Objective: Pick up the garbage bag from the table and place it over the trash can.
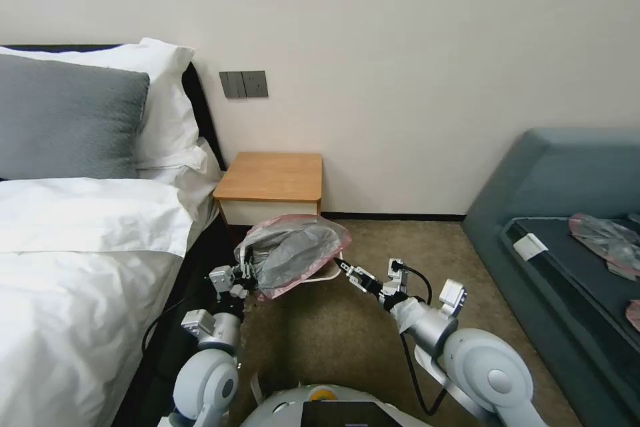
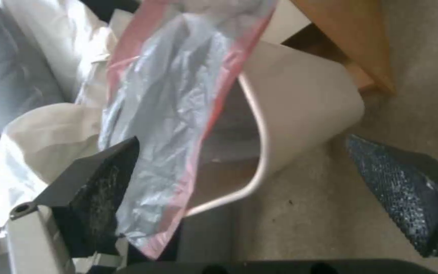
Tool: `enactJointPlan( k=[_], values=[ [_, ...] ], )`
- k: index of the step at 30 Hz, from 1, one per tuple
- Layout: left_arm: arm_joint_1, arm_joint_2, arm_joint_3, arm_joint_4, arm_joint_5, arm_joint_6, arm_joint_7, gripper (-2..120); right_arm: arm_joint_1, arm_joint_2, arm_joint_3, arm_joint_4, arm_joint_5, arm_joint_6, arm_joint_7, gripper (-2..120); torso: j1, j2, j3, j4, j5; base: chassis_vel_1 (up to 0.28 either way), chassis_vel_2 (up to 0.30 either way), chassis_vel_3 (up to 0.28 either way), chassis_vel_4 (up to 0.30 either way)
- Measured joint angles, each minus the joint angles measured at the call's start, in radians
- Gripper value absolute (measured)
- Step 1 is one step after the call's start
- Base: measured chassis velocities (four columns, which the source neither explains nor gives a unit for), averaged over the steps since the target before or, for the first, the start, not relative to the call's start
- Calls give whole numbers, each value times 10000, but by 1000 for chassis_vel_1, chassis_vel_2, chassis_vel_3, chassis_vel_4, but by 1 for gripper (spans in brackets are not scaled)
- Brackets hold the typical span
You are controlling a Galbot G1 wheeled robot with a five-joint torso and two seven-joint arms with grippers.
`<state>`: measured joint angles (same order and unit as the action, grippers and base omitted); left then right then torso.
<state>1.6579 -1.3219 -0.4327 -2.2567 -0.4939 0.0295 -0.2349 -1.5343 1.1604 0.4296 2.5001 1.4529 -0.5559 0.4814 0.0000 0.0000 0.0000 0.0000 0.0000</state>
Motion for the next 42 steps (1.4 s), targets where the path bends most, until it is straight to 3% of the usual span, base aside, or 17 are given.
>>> enactJointPlan(
  k=[16, 42],
  values=[
    [38, 62, 159, -96, 82, 30, 9, 5, 820, 284, -510, 0, 1578, 253, 375, 100, 0, 1, 0, 0, -1, 0, 0, 0, 0],
    [29, 205, 245, -460, 398, 18, 217, 5, 1041, 643, -1282, -369, 273, 343, 300, 100, 0, 1, 0, 0, -1, 0, 0, 0, 0]
  ],
)
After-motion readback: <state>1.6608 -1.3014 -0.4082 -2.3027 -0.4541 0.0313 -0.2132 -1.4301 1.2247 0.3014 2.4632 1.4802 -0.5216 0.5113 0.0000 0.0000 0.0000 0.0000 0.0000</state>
